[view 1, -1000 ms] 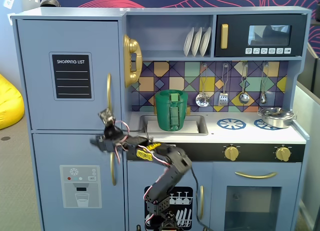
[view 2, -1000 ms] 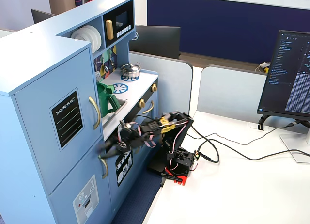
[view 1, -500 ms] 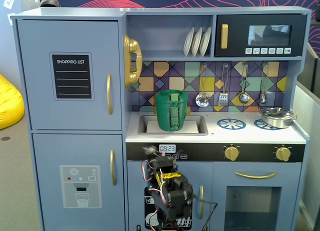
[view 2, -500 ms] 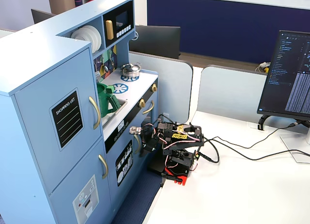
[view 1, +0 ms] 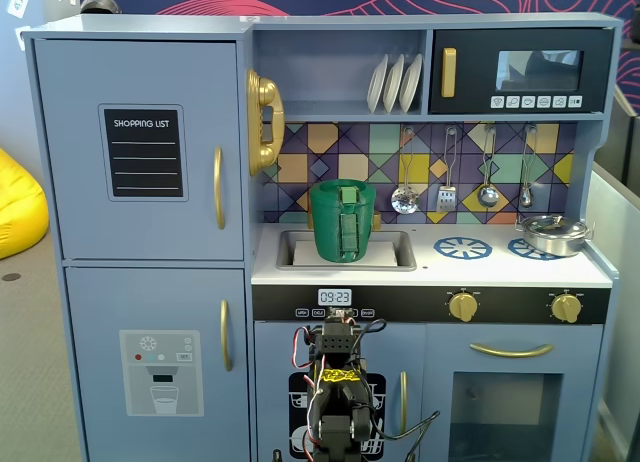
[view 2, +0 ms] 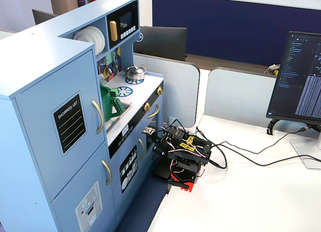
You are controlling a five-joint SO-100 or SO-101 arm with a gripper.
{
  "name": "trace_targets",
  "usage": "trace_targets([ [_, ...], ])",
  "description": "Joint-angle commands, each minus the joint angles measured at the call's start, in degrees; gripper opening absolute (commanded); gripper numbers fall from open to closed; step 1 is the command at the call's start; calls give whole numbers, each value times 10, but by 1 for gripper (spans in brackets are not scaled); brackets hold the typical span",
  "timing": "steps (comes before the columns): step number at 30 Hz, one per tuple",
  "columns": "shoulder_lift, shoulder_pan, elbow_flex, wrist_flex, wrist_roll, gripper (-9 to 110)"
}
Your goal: Close the left cabinet door
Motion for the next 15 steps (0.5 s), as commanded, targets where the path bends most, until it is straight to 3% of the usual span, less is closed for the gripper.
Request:
trace_targets([
  [1,1,25,13,87,59,0],
  [15,2,9,14,91,33,2],
])
